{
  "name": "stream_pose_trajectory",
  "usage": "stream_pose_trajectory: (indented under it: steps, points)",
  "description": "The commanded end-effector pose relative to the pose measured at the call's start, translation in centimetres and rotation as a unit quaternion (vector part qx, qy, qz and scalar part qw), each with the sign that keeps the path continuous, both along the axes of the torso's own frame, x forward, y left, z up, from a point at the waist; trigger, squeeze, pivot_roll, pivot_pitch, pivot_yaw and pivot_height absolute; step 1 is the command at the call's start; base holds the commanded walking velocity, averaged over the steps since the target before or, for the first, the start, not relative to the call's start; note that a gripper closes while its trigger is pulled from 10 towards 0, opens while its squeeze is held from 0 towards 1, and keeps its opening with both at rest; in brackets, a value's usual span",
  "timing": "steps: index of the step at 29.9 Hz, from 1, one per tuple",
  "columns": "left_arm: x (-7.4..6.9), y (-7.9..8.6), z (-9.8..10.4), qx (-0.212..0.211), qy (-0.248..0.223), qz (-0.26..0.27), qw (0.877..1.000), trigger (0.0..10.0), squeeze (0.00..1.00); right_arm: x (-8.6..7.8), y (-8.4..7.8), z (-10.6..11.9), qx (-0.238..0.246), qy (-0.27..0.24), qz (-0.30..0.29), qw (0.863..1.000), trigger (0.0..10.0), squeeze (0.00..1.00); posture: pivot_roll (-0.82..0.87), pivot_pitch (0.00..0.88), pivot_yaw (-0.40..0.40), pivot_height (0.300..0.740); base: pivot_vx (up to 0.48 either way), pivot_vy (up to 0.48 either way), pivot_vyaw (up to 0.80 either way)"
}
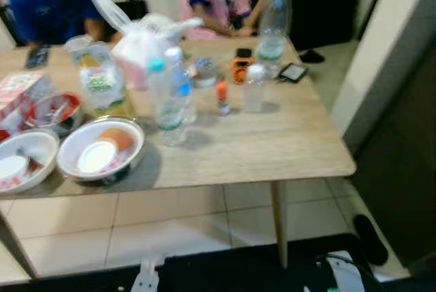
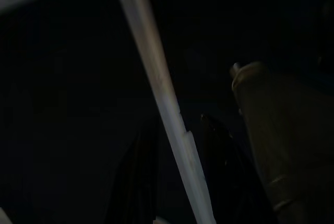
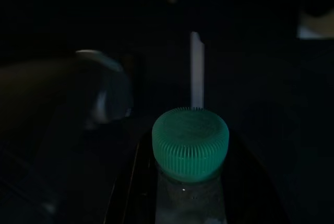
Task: Restocking fridge
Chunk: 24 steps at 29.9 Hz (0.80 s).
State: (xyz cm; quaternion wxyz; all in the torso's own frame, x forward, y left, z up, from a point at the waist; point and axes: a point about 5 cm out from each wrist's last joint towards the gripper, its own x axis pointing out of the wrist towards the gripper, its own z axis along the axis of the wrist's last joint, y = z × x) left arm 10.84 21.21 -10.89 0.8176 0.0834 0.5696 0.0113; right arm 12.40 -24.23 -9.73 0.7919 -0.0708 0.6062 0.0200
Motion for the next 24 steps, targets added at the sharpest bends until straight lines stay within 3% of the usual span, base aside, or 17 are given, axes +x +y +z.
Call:
stream_pose_trajectory:
  steps: [1,8,24]
  points:
    - [-1.1,0.0,-0.3,-0.004,0.011,0.02,1.0,10.0,0.0,0.5,0.5,0.0,0.005,-0.006,0.004,1.0,10.0,0.0,0.0,0.0,0.019,0.74,0.0,0.0,-0.79]
    - [-1.1,0.0,-0.3,0.0,0.009,0.021,1.0,10.0,0.0,0.6,0.5,0.1,0.006,-0.007,0.005,1.0,10.0,0.0,0.0,0.0,0.024,0.74,0.0,0.0,-0.79]
    - [-1.2,-0.3,-0.3,-0.037,0.002,0.057,0.998,10.0,0.0,0.6,1.8,-0.3,0.003,-0.005,0.026,1.0,10.0,0.0,-0.01,0.0,0.025,0.74,0.0,0.0,-0.79]
